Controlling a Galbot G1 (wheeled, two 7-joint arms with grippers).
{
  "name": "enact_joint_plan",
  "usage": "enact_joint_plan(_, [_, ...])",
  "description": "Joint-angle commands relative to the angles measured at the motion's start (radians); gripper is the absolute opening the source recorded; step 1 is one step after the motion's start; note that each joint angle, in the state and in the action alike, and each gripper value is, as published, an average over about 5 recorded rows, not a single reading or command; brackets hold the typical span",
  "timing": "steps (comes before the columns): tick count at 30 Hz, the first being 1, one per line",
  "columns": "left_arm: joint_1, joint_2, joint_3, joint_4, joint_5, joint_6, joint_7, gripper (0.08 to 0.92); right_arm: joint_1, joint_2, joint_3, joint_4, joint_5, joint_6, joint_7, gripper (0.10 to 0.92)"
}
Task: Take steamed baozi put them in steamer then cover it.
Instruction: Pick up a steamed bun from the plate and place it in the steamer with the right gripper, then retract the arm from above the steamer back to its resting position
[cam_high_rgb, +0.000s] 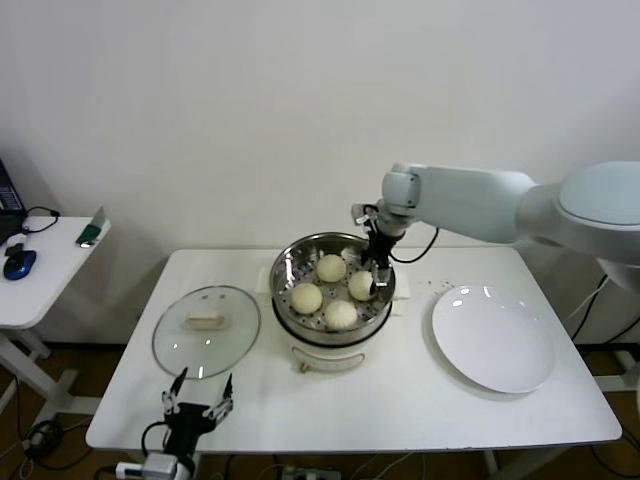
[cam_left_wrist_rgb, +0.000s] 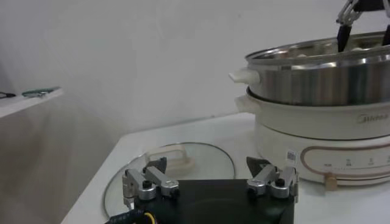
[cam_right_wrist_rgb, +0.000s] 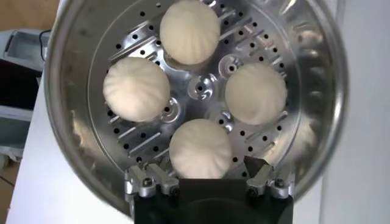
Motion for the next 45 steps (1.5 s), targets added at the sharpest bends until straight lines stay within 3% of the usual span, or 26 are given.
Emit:
enact_joint_plan(1, [-0.007, 0.003, -0.002, 0.003, 0.004, 0.001, -0.001, 0.823, 0.076, -0.118, 0.055, 0.033, 0.029, 0.085, 0.043, 0.823])
enact_joint_plan(7, [-0.042, 0.0, -0.017, 0.023, 0.046, -0.007, -0.011, 0.823, 0.065, -0.277, 0.117, 0.107, 0.052, 0.285, 0.298, 0.823])
enact_joint_plan(12, [-0.05, -0.007, -0.015, 0.024, 0.089, -0.011, -0.006, 0.823, -0.04, -0.479, 0.259, 0.253, 0.012, 0.356, 0.518, 0.823])
enact_joint_plan(23, [-0.054, -0.003, -0.024, 0.013, 0.161, -0.003, -0.009, 0.823, -0.676, -0.758, 0.888, 0.404, -0.07, 0.45, 0.812, 0.823])
enact_joint_plan(29, [-0.04, -0.002, -0.033, -0.005, 0.22, -0.004, -0.015, 0.823, -1.016, -0.761, 1.251, 0.441, -0.122, 0.48, 0.914, 0.823])
enact_joint_plan(35, [-0.033, 0.003, -0.037, -0.025, 0.377, 0.018, -0.039, 0.823, -1.409, -0.666, 1.707, 0.49, -0.188, 0.468, 0.966, 0.823])
enact_joint_plan(45, [-0.078, 0.098, -0.013, -0.008, 0.85, 0.143, -0.081, 0.823, -1.743, -0.503, 2.081, 0.543, -0.223, 0.453, 0.949, 0.823])
